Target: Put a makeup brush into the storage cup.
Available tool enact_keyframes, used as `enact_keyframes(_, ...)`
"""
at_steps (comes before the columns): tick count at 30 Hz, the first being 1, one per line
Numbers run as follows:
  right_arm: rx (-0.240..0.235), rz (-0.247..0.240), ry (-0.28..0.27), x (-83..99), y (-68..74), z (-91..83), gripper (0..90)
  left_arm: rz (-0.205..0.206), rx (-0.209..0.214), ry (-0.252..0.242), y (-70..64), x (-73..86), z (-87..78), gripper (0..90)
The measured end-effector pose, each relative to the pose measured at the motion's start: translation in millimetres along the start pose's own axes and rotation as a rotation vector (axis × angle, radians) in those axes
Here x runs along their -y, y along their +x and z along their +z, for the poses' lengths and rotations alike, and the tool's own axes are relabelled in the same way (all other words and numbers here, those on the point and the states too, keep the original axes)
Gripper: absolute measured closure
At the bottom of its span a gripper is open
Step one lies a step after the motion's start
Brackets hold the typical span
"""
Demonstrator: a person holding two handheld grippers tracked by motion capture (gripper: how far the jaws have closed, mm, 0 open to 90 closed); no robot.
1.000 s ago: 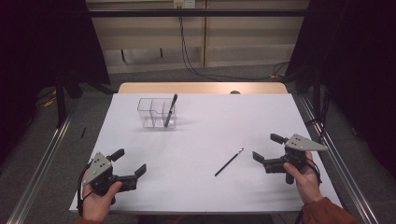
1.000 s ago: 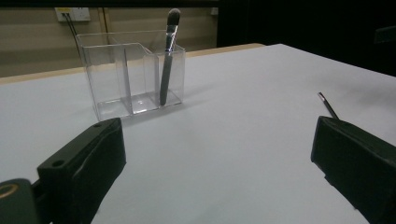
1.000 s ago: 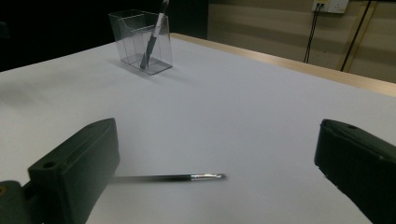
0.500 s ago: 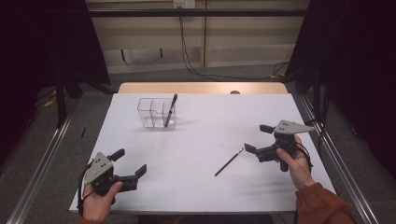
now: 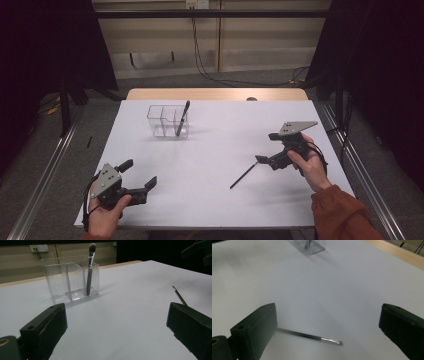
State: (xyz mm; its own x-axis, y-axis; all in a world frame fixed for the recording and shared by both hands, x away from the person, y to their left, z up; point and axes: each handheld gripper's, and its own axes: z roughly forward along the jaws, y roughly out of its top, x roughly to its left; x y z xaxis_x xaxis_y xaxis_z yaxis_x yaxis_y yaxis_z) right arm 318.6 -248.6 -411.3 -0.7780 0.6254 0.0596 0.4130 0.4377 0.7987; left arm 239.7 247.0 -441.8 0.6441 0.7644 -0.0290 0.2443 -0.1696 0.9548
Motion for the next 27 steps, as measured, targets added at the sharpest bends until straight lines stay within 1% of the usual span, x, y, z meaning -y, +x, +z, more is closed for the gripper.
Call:
enact_keyframes(4,-0.037,-0.047,0.089,-5.8,-0.2,6.0,2.6,0.008,0.003,0.011,-0.1,0.4,0.9,3.0)
enact_keyframes(5,-0.053,-0.065,0.128,-7.1,-0.5,9.4,2.8,0.012,0.003,0.013,0.1,0.4,0.8,3.1)
enact_keyframes(7,-0.067,-0.096,0.174,-9.0,0.2,14.5,3.8,0.006,0.001,0.010,0.1,0.6,0.5,3.0)
enact_keyframes(9,-0.090,-0.126,0.208,-11.2,-0.2,18.2,3.9,0.004,-0.002,0.008,0.3,0.6,0.4,3.0)
enact_keyframes(11,-0.094,-0.148,0.239,-13.7,-0.3,21.7,4.3,0.004,-0.003,0.010,0.4,0.7,0.6,3.0)
enact_keyframes(14,-0.119,-0.160,0.301,-16.3,-1.5,27.1,4.4,0.008,0.000,0.012,0.2,0.5,0.8,3.0)
enact_keyframes(17,-0.133,-0.185,0.363,-17.3,-2.5,33.2,4.9,0.013,-0.002,0.004,-0.9,-0.3,0.0,3.1)
enact_keyframes(19,-0.138,-0.194,0.396,-18.4,-2.1,35.5,5.5,0.016,-0.002,0.006,-0.8,-0.1,0.2,3.1)
enact_keyframes(22,-0.149,-0.228,0.441,-20.6,-3.9,40.1,6.3,0.016,-0.005,0.008,-0.5,-0.1,0.1,3.1)
enact_keyframes(24,-0.162,-0.245,0.449,-21.8,-4.9,42.2,8.5,0.014,-0.004,0.006,-0.7,-0.1,0.1,3.1)
enact_keyframes(25,-0.161,-0.251,0.463,-22.8,-5.4,43.4,9.1,0.014,-0.003,0.007,-0.6,0.0,0.4,3.1)
enact_keyframes(26,-0.158,-0.263,0.491,-24.0,-5.2,45.6,7.7,0.017,-0.002,0.009,-0.4,0.0,0.5,3.1)
enact_keyframes(27,-0.156,-0.263,0.509,-24.6,-4.7,46.8,7.8,0.015,-0.004,0.007,-0.6,0.0,0.4,3.1)
